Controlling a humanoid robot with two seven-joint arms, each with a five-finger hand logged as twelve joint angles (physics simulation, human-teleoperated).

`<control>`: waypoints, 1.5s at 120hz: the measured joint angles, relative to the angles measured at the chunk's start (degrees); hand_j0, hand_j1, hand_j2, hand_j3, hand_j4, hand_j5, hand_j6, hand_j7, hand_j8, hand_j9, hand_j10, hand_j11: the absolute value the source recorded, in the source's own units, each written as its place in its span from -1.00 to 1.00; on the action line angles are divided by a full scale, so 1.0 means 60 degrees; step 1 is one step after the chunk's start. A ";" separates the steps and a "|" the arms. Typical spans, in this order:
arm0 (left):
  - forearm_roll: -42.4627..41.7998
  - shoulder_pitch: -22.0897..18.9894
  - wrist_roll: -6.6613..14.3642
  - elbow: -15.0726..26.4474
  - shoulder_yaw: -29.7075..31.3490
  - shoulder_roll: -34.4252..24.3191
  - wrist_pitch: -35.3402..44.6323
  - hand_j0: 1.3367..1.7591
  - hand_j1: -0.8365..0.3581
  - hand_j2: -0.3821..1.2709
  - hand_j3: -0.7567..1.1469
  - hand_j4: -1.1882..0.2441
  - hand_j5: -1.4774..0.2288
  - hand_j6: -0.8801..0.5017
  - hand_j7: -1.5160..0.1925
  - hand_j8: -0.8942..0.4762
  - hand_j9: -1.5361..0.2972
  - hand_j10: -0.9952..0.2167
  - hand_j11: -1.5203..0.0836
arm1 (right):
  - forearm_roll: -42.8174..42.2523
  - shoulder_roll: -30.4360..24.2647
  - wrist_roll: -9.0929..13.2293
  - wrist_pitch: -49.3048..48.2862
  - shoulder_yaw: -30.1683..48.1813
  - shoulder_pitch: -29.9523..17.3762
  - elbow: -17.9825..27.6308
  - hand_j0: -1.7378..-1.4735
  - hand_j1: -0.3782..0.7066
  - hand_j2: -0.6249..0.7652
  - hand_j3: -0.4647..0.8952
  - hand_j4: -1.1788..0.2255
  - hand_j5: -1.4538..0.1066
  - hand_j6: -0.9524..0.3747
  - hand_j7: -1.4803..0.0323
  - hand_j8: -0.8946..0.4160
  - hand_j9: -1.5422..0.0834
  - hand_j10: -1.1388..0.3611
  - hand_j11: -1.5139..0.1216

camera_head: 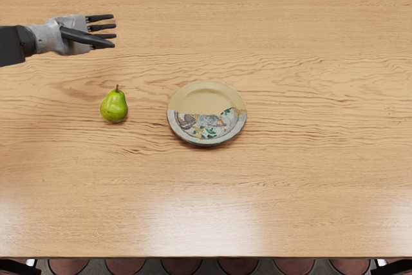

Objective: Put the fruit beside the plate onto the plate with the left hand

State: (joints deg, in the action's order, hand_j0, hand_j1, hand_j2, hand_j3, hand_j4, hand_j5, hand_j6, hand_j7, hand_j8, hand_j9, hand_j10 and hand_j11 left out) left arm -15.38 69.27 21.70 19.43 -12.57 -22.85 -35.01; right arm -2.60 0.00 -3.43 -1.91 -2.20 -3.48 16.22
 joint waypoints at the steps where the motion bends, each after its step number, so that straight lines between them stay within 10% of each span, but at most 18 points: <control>1: 0.0006 -0.0001 0.0005 0.0000 0.0004 0.0000 0.0000 0.52 0.98 -0.54 -0.20 0.66 0.73 0.28 0.77 0.31 0.68 0.64 0.90 | 0.0000 0.0000 0.0000 0.0000 -0.0001 0.0000 0.0002 -0.40 -0.90 -0.11 -0.32 0.65 0.83 0.40 0.92 0.33 0.86 0.49 0.82; 82: 0.4940 0.1406 -0.0002 0.0096 0.0408 0.1088 0.0151 0.52 0.98 -0.54 -0.20 0.66 0.73 0.27 0.77 0.30 0.68 0.64 0.90 | 0.0023 0.0000 -0.0002 0.0070 0.0030 -0.0001 -0.0232 -0.40 -0.90 -0.11 -0.32 0.65 0.83 0.41 0.92 0.33 0.86 0.49 0.82; 146: 0.5723 0.1610 0.0012 0.6300 0.2831 0.0293 0.6671 0.52 0.98 -0.54 -0.20 0.66 0.73 0.27 0.77 0.30 0.68 0.64 0.90 | 0.0023 0.0000 -0.0003 0.0070 0.0030 -0.0002 -0.0233 -0.40 -0.90 -0.11 -0.32 0.65 0.83 0.40 0.92 0.33 0.86 0.49 0.82; 180: 0.5735 0.1522 0.0067 0.7174 0.3537 0.0122 0.8415 0.52 0.98 -0.54 -0.20 0.66 0.73 0.27 0.77 0.30 0.68 0.64 0.90 | 0.0023 0.0000 -0.0001 0.0070 0.0030 -0.0003 -0.0233 -0.40 -0.90 -0.11 -0.32 0.65 0.83 0.41 0.92 0.33 0.86 0.49 0.82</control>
State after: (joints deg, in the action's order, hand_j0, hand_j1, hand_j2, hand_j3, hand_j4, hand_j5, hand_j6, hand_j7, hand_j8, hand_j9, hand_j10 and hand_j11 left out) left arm 19.03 78.40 22.10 62.48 8.65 -22.12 15.48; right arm -2.46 0.00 -3.44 -1.49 -2.02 -3.50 14.82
